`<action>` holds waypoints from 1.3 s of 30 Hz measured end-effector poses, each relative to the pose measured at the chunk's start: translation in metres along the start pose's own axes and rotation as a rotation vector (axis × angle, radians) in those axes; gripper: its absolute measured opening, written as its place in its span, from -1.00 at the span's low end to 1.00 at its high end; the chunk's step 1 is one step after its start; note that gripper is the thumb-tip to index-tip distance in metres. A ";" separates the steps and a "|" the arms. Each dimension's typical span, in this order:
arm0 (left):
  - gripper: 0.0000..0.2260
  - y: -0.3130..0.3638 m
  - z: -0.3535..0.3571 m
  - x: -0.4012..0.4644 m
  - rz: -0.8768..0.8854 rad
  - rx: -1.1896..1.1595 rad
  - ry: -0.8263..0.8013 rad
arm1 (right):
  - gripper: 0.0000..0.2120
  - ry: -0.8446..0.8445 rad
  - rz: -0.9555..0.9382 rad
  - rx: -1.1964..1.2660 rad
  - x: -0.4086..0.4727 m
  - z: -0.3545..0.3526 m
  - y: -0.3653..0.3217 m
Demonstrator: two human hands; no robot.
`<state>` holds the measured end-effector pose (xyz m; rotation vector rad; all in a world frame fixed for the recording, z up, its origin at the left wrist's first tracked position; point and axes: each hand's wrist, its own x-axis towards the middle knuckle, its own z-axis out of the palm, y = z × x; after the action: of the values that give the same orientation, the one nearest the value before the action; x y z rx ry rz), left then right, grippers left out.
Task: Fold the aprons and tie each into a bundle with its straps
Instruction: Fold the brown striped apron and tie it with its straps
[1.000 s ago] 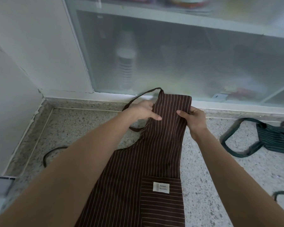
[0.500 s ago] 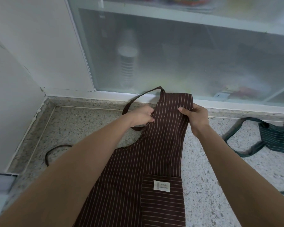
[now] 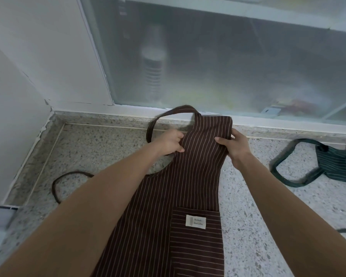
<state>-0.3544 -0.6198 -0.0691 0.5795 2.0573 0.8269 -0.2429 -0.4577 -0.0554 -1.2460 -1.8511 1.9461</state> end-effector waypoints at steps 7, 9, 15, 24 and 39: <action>-0.63 0.021 -0.003 0.000 0.035 -0.319 0.164 | -0.62 -0.150 -0.043 0.154 0.002 -0.005 -0.014; -0.70 0.025 -0.005 0.000 0.059 -0.280 0.247 | -0.80 -0.115 -0.035 0.151 0.001 -0.006 -0.022; -0.70 0.042 -0.018 -0.022 0.002 -0.424 0.114 | -0.81 -0.089 -0.077 0.149 -0.017 -0.009 -0.033; -0.64 0.063 -0.010 -0.073 -0.053 -0.800 0.310 | -0.88 -0.180 -0.054 0.091 -0.060 -0.012 -0.054; -0.62 0.049 0.016 -0.160 0.100 -0.553 0.360 | -0.91 -0.171 -0.118 0.045 -0.148 -0.012 -0.038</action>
<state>-0.2473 -0.6845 0.0426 0.2341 1.9858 1.5823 -0.1566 -0.5362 0.0443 -0.9614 -1.8992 2.0738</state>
